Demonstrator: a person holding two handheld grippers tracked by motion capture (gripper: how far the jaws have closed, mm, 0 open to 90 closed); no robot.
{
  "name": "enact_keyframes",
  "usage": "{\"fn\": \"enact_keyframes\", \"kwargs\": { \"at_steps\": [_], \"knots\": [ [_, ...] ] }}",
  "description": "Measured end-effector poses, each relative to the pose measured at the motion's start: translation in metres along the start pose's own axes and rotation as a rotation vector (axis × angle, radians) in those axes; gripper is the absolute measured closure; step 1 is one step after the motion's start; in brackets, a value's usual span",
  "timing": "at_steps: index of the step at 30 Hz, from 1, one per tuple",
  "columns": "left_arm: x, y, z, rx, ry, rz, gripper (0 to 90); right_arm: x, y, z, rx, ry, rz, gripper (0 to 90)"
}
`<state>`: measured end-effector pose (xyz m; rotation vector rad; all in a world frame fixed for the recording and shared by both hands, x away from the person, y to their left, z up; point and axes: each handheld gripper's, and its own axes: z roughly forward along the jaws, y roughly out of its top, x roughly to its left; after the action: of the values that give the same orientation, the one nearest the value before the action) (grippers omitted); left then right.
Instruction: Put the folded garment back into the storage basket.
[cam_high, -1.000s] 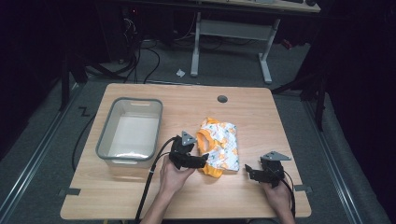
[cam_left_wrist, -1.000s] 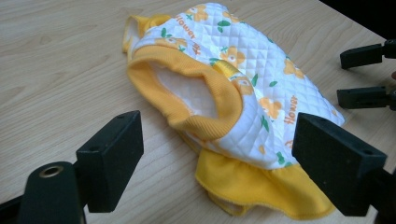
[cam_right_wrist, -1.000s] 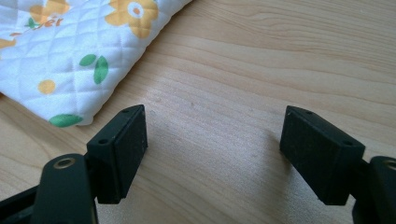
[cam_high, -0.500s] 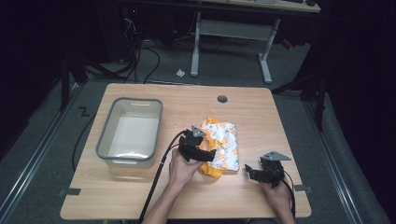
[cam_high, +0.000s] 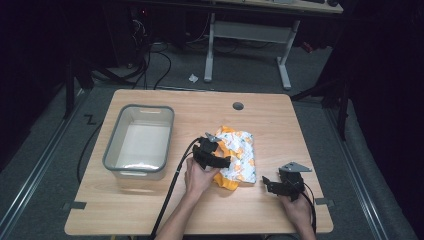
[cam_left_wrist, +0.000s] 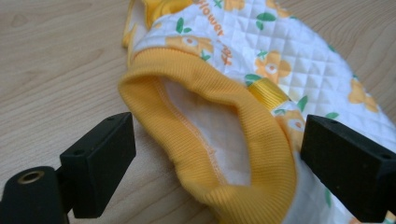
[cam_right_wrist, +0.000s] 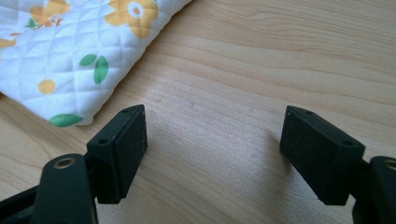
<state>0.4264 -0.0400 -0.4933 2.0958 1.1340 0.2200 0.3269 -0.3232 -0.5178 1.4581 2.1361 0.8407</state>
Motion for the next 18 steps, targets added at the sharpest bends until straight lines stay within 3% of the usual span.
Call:
{"fn": "enact_keyframes", "kwargs": {
  "at_steps": [9,18],
  "knots": [
    [-0.002,-0.004,0.012,0.017,0.015,0.030,14.0,0.000,0.000,0.000,0.000,0.000,0.000,23.5],
    [-0.002,-0.007,0.022,0.058,0.028,0.013,14.4,0.000,0.000,0.000,0.000,0.000,0.000,23.5]
  ]
}}
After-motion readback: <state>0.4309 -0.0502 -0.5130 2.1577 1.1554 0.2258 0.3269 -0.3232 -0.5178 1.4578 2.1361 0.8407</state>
